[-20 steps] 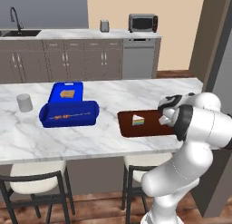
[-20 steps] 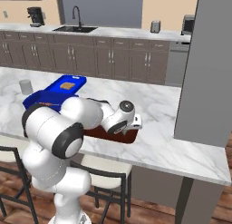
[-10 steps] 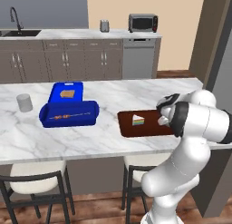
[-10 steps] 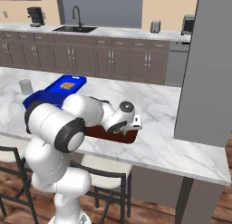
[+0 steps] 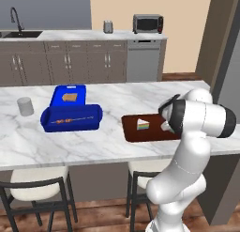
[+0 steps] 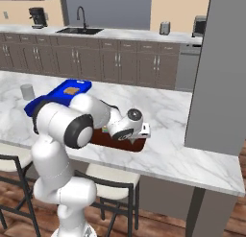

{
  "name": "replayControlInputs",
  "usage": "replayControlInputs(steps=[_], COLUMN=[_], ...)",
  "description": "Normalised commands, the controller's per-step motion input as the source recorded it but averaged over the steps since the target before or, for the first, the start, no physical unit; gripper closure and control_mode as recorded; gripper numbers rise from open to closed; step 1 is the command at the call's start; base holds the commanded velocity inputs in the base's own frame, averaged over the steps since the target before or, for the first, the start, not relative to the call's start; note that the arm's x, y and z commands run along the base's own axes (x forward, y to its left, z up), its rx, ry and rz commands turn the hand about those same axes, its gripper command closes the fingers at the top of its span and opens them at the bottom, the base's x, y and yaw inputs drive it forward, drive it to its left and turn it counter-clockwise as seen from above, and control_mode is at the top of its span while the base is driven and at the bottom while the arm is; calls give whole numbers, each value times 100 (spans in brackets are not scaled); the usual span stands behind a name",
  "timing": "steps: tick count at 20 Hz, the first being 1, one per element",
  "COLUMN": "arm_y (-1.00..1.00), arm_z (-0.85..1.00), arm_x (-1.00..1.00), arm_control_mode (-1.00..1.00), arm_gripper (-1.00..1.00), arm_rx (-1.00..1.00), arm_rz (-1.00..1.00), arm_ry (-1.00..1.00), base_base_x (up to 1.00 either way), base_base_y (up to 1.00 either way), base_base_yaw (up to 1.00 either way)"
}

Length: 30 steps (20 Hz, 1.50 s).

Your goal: Take the cakes from the fridge and place them on the empty tray on the dining counter.

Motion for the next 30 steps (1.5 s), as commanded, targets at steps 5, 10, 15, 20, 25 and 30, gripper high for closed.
replayControlInputs(steps=[5,10,15,20,25,30], arm_y=[0,0,0,0,0,0], arm_z=[-26,-26,-21,-7,25,55], arm_x=[9,10,10,1,-5,-8], arm_control_mode=[-100,-100,-100,-100,-100,-100], arm_gripper=[100,100,100,-100,-100,-100], arm_rx=[0,0,0,0,0,0], arm_rz=[0,0,0,0,0,0], arm_ry=[0,0,0,0,-7,0], base_base_x=[0,0,0,0,0,0], base_base_y=[0,0,0,0,0,0], base_base_yaw=[0,0,0,0,0,0])
